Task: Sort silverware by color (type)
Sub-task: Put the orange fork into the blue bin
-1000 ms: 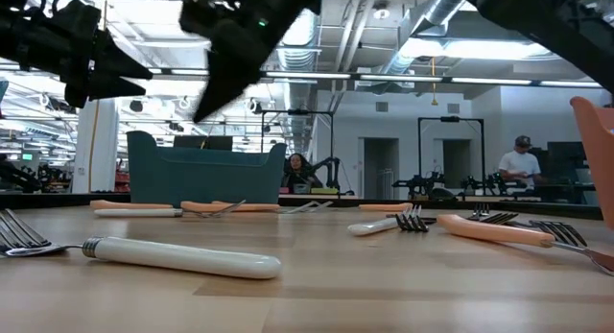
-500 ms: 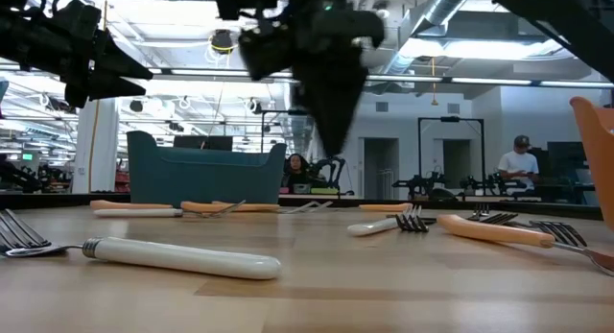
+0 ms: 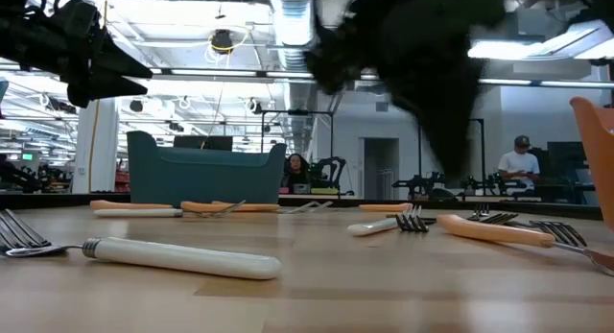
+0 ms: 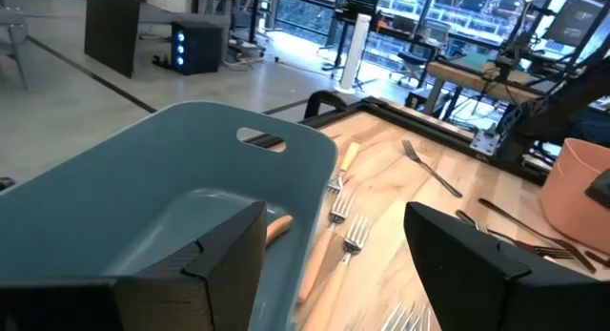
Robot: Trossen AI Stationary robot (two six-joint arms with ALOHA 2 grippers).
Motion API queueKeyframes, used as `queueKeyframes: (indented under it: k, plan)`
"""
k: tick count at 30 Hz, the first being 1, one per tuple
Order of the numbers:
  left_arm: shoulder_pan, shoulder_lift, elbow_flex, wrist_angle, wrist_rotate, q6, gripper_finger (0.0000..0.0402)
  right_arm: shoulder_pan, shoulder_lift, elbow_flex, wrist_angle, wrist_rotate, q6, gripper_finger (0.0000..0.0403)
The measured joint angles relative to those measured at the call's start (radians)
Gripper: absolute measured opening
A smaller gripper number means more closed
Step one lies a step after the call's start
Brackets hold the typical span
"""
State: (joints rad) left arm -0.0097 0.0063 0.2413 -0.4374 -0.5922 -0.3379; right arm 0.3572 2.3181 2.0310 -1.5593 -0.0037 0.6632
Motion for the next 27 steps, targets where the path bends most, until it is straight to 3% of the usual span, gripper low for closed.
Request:
queueKeyframes:
  k: [6,16,27]
  plan:
    - [0.0,0.0,0.0,0.002,0.0,0.001,0.0235,0.042,-0.144,-0.236,0.103,0.05,0.328,0.0189]
    - [0.0,0.0,0.0,0.009,-0.007,0.004,0.0235,0.095,-0.422,-0.689,0.71,0.085,0.664,0.0235]
    - [0.0,0.0,0.0,0.009,-0.006,-0.01,0.0235,0.106,-0.414,-0.748,0.756,0.098,0.718,0.0235]
